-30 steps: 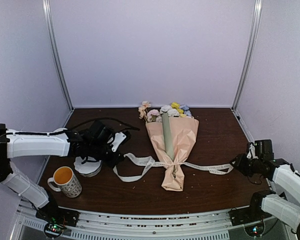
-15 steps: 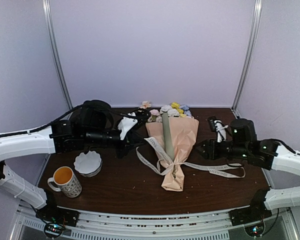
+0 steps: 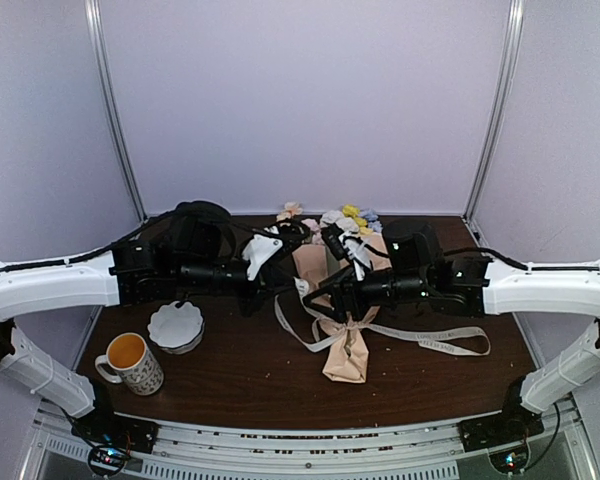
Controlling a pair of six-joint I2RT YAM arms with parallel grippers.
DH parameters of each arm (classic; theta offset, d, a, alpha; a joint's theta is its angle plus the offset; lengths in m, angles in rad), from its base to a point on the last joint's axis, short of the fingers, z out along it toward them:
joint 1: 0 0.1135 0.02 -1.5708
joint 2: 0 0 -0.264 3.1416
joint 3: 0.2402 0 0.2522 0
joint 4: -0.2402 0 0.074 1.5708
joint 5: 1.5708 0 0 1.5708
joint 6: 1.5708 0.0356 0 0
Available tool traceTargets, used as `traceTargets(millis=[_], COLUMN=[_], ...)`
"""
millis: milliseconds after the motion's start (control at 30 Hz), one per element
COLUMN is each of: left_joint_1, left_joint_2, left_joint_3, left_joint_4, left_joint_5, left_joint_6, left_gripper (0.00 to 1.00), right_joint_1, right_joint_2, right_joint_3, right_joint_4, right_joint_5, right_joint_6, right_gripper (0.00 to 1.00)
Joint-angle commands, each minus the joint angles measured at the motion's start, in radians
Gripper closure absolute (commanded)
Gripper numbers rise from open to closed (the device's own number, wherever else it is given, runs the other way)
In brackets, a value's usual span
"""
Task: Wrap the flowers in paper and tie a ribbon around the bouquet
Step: Pass from the left arm to the right
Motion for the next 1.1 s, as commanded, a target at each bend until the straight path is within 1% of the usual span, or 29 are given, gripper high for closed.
traceTargets(millis=[0,67,200,233,300,333,433,567,733,767,867,900,933,967,1067], left_joint_1=[0.002,0.002,0.002,0.002,0.002,0.002,0.002,0.002,0.002,0.002,0.003,0.004,0.004,0.005,0.006], left_joint_2=[0.010,0.018,0.036,0.038,0.038,0.038,0.038,0.035,0.037,0.036,0.049,0.060,0.079,0.098,0.166], left_joint_3=[0.034,0.036,0.049,0.053,0.055,0.054,0.055,0.050,0.046,0.044,0.034,0.030,0.025,0.021,0.015], left_joint_4=[0.056,0.069,0.077,0.077,0.076,0.076,0.074,0.087,0.100,0.102,0.096,0.092,0.089,0.089,0.098], left_joint_5=[-0.064,-0.077,-0.056,-0.055,-0.053,-0.050,-0.048,-0.050,-0.049,-0.050,-0.105,-0.143,-0.189,-0.230,-0.322], left_joint_6=[0.005,-0.007,-0.011,-0.012,-0.014,-0.015,-0.018,-0.029,-0.040,-0.040,-0.044,-0.044,-0.045,-0.046,-0.047], left_gripper=[1.00,1.00,1.00,1.00,1.00,1.00,1.00,1.00,1.00,1.00,1.00,0.97,0.86,0.80,0.71], right_joint_1=[0.004,0.004,0.003,0.004,0.003,0.004,0.004,0.003,0.004,0.003,0.003,0.002,0.002,0.002,0.001], right_joint_2=[-0.034,-0.043,-0.025,-0.020,-0.014,-0.014,-0.006,0.010,0.009,0.003,-0.024,-0.034,-0.042,-0.048,-0.064], right_joint_3=[-0.030,-0.047,-0.049,-0.051,-0.049,-0.049,-0.048,-0.047,-0.055,-0.060,-0.078,-0.082,-0.085,-0.083,-0.081], right_joint_4=[0.088,0.105,0.114,0.116,0.111,0.115,0.146,0.153,0.183,0.194,0.214,0.214,0.212,0.205,0.187], right_joint_5=[-0.091,-0.110,-0.077,-0.051,-0.004,0.006,-0.013,-0.025,-0.052,-0.054,-0.058,-0.058,-0.061,-0.066,-0.085], right_joint_6=[-0.027,-0.016,0.003,0.008,0.014,0.014,0.027,0.040,0.059,0.062,0.063,0.061,0.058,0.055,0.047], right_gripper=[0.37,0.38,0.41,0.45,0.59,0.63,0.66,0.76,0.94,0.99,1.00,1.00,1.00,1.00,1.00])
